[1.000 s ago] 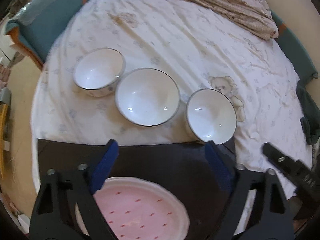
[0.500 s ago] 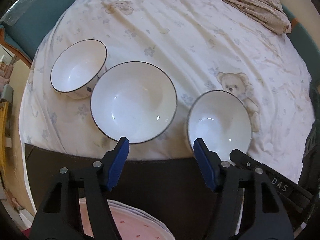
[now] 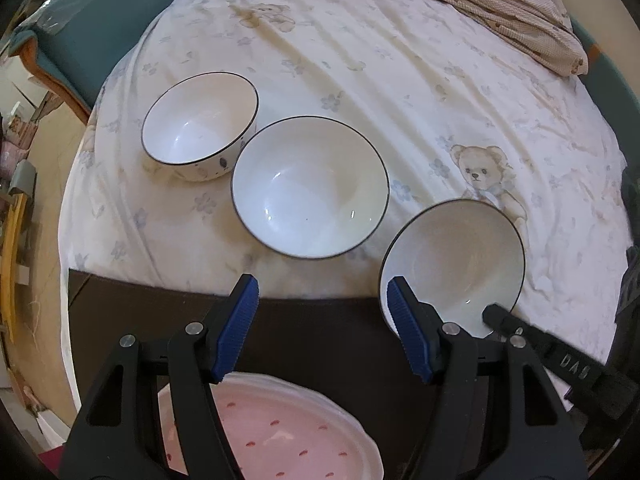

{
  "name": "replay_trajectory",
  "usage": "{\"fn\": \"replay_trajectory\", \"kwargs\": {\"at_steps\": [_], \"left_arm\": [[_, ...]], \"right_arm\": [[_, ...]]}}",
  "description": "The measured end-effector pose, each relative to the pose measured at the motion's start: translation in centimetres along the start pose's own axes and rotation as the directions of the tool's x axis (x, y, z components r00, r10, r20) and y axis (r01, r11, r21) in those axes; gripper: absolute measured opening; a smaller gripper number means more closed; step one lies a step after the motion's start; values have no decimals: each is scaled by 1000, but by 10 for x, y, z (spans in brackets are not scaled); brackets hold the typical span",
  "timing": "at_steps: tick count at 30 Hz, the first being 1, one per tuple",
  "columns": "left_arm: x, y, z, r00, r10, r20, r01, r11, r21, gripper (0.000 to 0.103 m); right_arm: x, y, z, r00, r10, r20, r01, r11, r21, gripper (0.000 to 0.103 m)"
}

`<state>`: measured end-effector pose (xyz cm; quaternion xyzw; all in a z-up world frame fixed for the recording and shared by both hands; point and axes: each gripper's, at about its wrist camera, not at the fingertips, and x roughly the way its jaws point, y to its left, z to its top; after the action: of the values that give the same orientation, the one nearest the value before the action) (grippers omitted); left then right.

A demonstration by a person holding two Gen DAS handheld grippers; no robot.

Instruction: Organize plates and bowls

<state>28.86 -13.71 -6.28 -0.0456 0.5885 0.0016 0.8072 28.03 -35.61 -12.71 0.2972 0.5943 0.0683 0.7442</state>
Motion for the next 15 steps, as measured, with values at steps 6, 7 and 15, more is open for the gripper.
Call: {"fn": "replay_trajectory", "kwargs": {"at_steps": [6,7,15], "left_arm": [[-6,0,-13,1000,-9,-18,9,1000,3,64],[-6,-2,-15,1000,-10,-23,10,1000,5,64],[-4,-20,-28,998,-16,-57,20,997,73,64]], "right_arm": [[-3,0,-28,999,-22,-47,21,1000,-21,8],[-5,-3,-32,998,-19,-52,18,1000,-13,8],[-21,-38,-45,992,-59,-107,58,998,-11,6]]}}
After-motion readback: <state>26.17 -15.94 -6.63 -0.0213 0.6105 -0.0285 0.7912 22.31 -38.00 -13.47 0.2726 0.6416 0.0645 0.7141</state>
